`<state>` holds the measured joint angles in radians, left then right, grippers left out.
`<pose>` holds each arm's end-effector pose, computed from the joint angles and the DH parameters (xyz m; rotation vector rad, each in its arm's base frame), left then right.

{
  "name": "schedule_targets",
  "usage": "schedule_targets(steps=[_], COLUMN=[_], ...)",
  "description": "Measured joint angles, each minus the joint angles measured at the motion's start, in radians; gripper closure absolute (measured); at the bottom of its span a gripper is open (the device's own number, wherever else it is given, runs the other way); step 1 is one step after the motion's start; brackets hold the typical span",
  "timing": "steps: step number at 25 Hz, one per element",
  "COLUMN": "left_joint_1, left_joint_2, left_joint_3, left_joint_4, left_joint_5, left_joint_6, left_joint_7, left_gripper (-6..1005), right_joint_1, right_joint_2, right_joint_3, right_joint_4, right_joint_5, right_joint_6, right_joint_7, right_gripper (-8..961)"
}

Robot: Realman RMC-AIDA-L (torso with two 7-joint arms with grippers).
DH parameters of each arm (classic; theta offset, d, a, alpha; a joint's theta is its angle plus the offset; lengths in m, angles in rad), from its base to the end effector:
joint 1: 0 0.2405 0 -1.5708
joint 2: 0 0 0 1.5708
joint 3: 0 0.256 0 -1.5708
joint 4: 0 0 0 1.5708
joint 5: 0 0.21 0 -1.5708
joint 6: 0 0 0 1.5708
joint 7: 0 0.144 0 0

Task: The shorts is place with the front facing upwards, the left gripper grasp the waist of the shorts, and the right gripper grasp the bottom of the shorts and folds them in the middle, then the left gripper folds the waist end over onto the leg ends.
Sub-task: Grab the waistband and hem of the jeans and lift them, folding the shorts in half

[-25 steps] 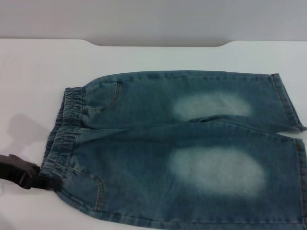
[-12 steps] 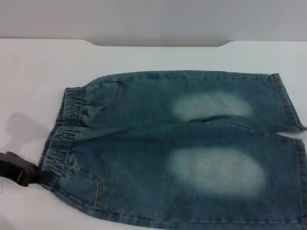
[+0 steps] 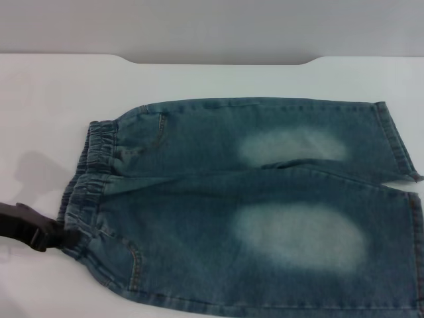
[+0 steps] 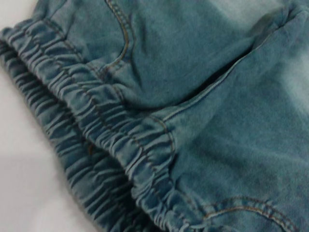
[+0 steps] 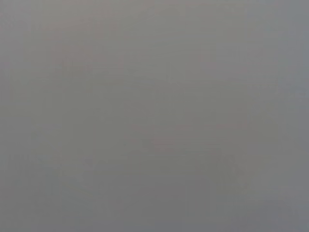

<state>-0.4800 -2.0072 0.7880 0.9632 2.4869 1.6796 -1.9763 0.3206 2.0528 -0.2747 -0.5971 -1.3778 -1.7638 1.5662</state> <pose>-0.3124 0.3077 0.0505 -2.6925 -1.2345 0.1203 0.3129 0.2803 0.1322 -1.7561 0.7624 1.5700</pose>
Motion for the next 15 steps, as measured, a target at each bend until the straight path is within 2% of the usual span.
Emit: schedule_targets(steps=[4,7,9,15], left_joint_1=[-0.007,-0.008,-0.015,-0.025], left_joint_2=[-0.008,-0.009,-0.011,-0.009], left_joint_3=[-0.001,-0.001,-0.002,-0.003], left_joint_4=[0.005,0.008,0.008,0.01], left_joint_5=[-0.002,-0.002,-0.002,-0.002], left_joint_6=[0.0,0.0,-0.001,-0.003], left_joint_7=[0.005,0.008,0.014,0.014], left_gripper=[939,939,939,939], right_joint_1=[0.017,0.049,0.072,0.115], right_joint_2=[-0.032,-0.067,-0.079,-0.084], right_joint_3=[-0.039,-0.048,-0.05,-0.088], right_joint_4=[-0.33,-0.476,-0.563,-0.802], right_joint_5=[-0.168,-0.299,-0.396,-0.823], right_joint_6=[-0.144,-0.243,-0.299,-0.386], right_joint_7=[0.296,0.421,0.478,0.548], right_gripper=[416,416,416,417])
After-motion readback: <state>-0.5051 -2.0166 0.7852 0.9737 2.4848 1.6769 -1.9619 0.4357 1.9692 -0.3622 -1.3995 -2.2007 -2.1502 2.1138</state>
